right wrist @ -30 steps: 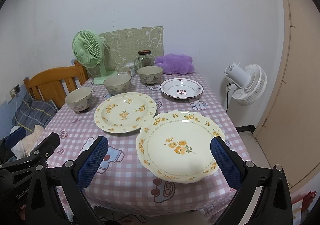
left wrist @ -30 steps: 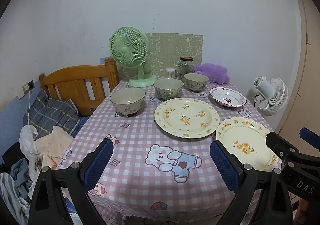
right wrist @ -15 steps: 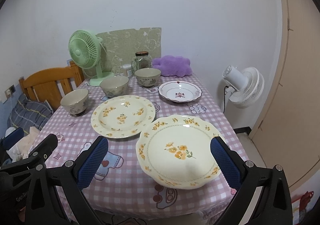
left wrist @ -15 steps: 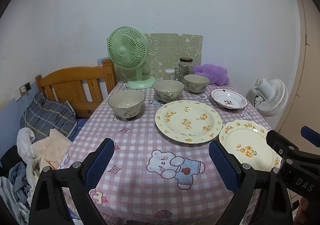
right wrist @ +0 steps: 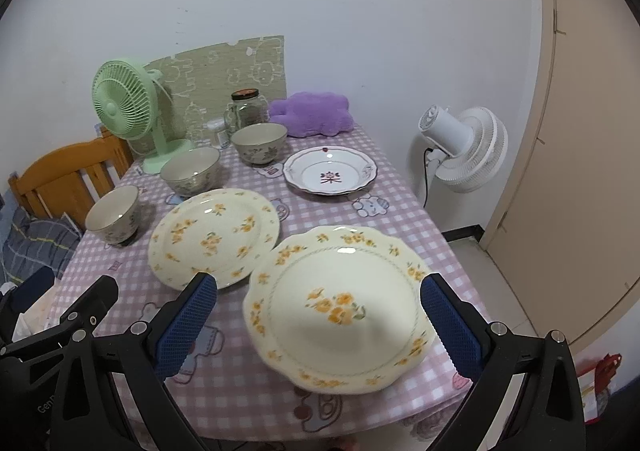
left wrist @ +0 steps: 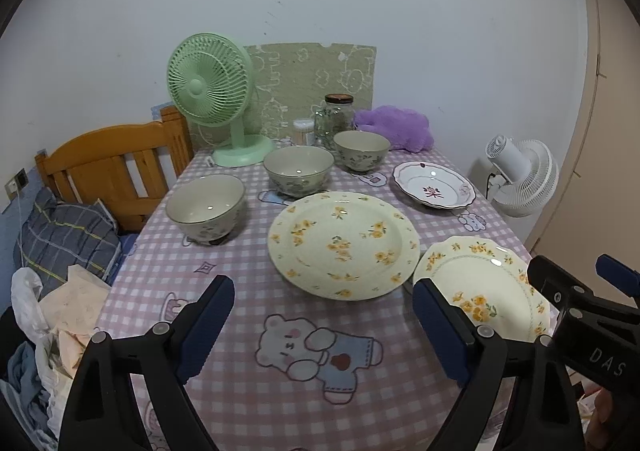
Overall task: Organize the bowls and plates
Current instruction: 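Close both grippers on the rim of the large yellow-flower plate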
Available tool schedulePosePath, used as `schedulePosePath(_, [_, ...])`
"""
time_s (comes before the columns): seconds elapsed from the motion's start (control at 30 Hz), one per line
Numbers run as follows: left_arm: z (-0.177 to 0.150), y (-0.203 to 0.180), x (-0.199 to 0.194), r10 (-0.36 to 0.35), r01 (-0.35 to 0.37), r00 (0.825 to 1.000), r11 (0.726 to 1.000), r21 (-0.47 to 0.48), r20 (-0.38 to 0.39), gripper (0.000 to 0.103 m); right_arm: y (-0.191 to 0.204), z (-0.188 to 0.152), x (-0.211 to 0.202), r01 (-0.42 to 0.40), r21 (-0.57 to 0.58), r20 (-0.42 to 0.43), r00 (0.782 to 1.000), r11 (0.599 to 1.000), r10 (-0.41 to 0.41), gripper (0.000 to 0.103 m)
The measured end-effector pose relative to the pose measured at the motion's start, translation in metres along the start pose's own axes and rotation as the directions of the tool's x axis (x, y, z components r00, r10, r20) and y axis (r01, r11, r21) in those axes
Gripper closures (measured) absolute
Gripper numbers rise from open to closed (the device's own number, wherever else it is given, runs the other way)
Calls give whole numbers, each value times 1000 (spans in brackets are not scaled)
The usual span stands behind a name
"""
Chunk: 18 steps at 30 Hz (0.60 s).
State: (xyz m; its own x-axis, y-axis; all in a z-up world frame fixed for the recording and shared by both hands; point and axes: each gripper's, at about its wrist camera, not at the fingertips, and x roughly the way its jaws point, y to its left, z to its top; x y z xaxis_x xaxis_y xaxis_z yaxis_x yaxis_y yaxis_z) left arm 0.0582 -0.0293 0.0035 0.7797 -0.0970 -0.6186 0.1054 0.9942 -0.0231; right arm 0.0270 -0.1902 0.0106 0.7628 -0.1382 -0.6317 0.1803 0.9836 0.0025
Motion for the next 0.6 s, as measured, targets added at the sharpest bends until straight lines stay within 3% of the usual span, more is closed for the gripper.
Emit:
schedulePosePath(0.37, [4, -58, 43, 49, -54, 996, 997, -56, -78, 12, -54, 19, 51, -57, -45, -61, 997, 997, 55, 2])
schedulePosePath(0.6, [-7, -96, 79, 61, -76, 983, 994, -80, -175, 12, -92, 18, 91, -90, -71, -126, 989, 993, 81, 5])
